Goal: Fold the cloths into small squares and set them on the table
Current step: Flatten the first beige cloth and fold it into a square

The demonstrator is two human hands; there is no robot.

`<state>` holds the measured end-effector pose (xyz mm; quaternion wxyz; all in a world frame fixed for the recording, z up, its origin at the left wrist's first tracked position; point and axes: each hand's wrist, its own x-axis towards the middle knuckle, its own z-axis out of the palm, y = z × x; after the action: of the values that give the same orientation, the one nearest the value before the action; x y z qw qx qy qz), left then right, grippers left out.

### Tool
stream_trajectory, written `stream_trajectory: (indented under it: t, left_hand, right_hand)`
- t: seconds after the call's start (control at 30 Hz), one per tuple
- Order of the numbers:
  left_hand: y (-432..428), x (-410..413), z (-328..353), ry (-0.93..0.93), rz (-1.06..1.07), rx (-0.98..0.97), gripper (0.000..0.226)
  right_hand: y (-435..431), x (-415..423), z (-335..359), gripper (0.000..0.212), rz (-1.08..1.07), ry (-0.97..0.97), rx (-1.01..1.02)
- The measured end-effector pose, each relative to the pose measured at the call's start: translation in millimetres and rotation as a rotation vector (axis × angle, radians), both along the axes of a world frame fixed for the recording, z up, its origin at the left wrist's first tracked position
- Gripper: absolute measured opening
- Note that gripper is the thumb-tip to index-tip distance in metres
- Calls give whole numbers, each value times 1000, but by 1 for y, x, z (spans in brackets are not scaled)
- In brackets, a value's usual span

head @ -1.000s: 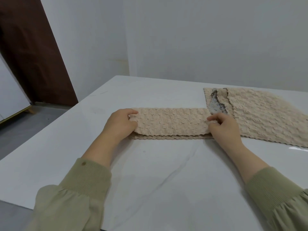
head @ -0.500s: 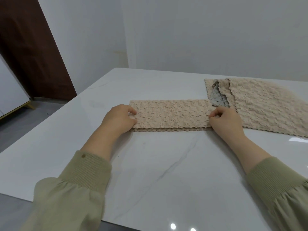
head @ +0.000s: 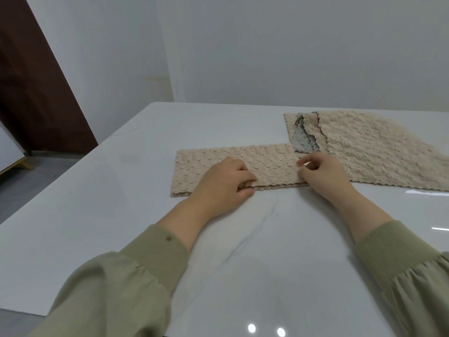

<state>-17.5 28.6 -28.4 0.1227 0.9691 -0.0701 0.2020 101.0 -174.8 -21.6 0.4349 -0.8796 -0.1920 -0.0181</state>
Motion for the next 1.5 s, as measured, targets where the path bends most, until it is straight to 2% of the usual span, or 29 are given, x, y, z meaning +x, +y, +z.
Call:
stream_trajectory:
  t: [0.13, 0.27, 0.37, 0.43, 0.5, 0.57, 0.63, 0.87, 1.0, 1.1, 1.17, 1.2, 1.27, 1.3, 1.37, 1.5]
  left_hand:
    - [4, 3, -5, 82, -7, -168, 25]
    - [10, 2, -2, 98, -18, -187, 23]
    - [10, -1, 0, 58, -2, -204, 19]
    - [10, -3, 2, 37, 17, -205, 14]
    - [9, -5, 4, 40, 34, -216, 10]
    - [9, -6, 5, 49, 42, -218, 7]
    - [9, -6, 5, 58, 45, -221, 5]
    - [13, -5, 5, 90, 42, -261, 4]
    - [14, -7, 6, 100, 34, -271, 8]
    - [14, -6, 10, -13, 135, -359, 17]
    - [21, -2, 8, -52, 248, -277, 28]
    - [25, -1, 7, 27, 315, -177, 38]
    - [32, -1, 2, 330, 420, 15, 55]
    - [34, -2, -1, 452, 445, 49, 59]
    - [34, -2, -3, 530, 455, 55, 62]
    - [31, 0, -3, 535, 483, 81, 62]
  right_hand:
    - [-7, 7, 2, 14, 43, -8, 3]
    - [-14, 14, 1, 16, 84, 27, 9]
    - [-15, 15, 0, 17, 80, -13, -77]
    - [-10, 13, -3, 13, 49, -128, -168]
    - [1, 5, -4, 9, 60, -299, -169]
    - [12, -5, -4, 9, 171, -406, -146]
    - [20, -12, -6, 14, 320, -507, -229]
    - [22, -9, -4, 13, 491, -644, -352]
    - [14, -6, -3, 9, 418, -590, -335]
    - [25, -17, -1, 28, 299, -653, -215]
    - [39, -24, -2, 38, 280, -638, -291]
    - [45, -27, -4, 42, 281, -582, -400]
    - [50, -26, -11, 46, 245, -434, -646]
    - [50, -24, -13, 46, 213, -381, -713]
    - [48, -20, -13, 43, 136, -359, -698]
    - [73, -22, -2, 46, 75, -490, -440]
